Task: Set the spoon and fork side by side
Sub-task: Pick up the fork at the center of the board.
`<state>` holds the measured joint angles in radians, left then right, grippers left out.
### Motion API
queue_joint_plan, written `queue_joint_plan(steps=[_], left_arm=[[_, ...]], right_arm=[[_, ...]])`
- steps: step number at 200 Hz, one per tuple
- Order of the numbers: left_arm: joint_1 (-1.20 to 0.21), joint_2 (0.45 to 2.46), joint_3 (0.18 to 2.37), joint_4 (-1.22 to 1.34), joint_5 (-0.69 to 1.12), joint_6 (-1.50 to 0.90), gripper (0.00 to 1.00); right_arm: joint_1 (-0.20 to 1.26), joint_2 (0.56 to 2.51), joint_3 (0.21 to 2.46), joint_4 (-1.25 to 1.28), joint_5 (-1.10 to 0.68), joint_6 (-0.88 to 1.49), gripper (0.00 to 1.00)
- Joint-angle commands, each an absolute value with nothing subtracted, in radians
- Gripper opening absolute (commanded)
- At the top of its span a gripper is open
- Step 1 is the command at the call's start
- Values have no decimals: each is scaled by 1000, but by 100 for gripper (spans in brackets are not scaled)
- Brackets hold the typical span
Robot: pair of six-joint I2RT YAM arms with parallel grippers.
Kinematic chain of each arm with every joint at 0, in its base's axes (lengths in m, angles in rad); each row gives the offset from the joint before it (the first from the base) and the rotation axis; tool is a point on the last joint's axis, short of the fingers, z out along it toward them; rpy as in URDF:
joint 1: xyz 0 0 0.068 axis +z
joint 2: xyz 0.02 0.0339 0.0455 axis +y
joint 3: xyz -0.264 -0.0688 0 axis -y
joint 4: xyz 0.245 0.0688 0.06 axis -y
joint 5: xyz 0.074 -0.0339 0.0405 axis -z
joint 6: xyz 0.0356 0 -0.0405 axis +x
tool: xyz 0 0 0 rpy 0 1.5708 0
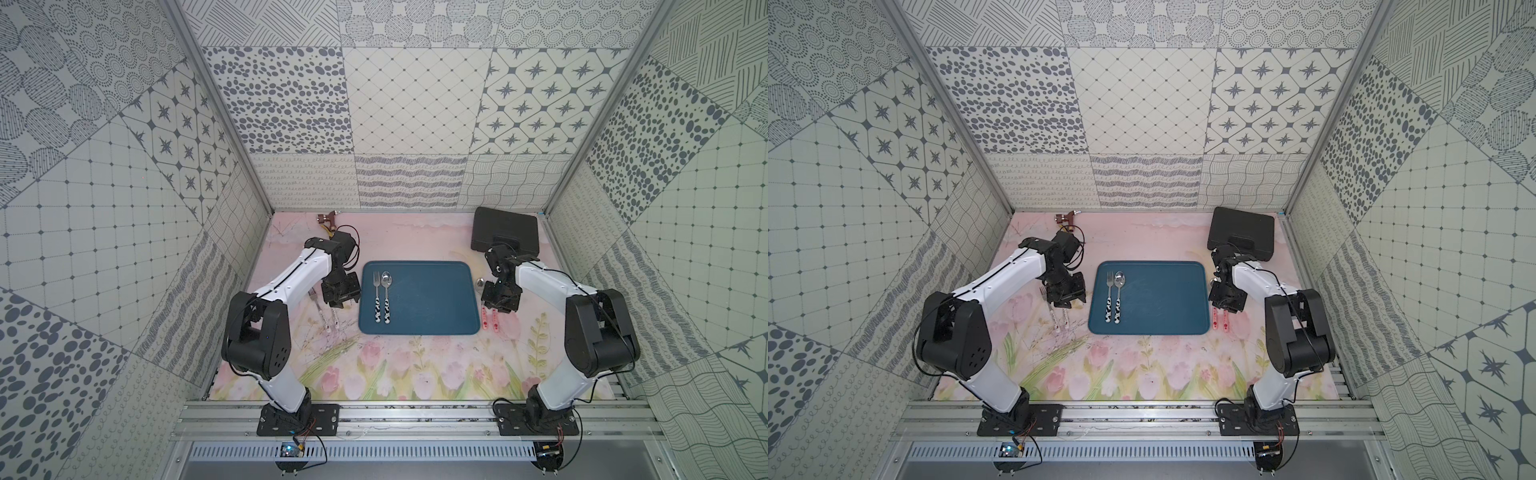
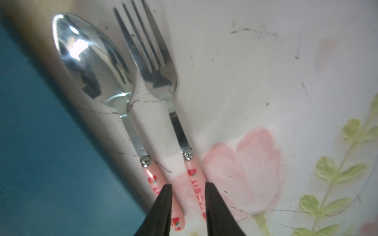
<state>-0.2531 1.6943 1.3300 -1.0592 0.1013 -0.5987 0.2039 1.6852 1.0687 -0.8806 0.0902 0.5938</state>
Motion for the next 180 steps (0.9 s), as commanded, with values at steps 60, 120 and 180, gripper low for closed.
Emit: queue_joint_plan(steps=[60,120,180], left_arm=[[-239,1680,1334,-1087,109,-586,48],[-238,1669,1315,-1073,121,-591,48],[-239,1669,1309,-1060,136,-586,47]], right_arm=[[182,1727,996,-851,19,549,15],[183,1710,989,-849,39,551,9],[188,1580,1025,-887,51,551,9]])
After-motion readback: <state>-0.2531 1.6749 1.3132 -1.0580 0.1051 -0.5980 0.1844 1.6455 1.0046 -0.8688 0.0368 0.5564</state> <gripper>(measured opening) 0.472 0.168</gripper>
